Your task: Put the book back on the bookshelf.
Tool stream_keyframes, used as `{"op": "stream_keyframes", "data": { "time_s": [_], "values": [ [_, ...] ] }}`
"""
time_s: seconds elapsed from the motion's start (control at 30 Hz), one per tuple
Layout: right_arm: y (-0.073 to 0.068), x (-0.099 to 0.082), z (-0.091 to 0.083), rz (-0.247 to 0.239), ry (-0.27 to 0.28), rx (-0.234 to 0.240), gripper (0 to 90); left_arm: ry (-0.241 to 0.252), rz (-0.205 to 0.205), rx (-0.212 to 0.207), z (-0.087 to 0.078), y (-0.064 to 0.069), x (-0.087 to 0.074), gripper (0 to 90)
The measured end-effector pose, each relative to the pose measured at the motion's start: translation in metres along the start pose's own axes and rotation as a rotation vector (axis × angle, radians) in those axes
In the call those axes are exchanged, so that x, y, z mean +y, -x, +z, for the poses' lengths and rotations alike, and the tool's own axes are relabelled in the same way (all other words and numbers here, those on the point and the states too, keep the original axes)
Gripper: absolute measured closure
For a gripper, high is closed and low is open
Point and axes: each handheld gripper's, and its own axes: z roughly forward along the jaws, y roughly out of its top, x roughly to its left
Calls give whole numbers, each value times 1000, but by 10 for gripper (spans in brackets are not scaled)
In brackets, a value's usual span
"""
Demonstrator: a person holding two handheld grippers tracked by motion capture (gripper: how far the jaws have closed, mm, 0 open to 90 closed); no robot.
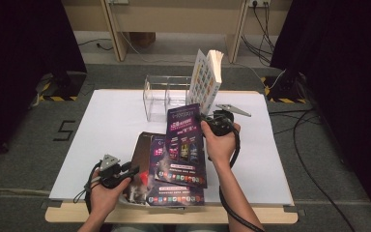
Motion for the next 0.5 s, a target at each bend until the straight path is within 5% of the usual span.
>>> {"op": "stream_keyframes", "data": {
  "time_s": [0.5],
  "values": [
    [-3, 5, 0, -3, 53, 5, 849, 7, -2, 1, -1, 0, -1, 585]
  ]
}}
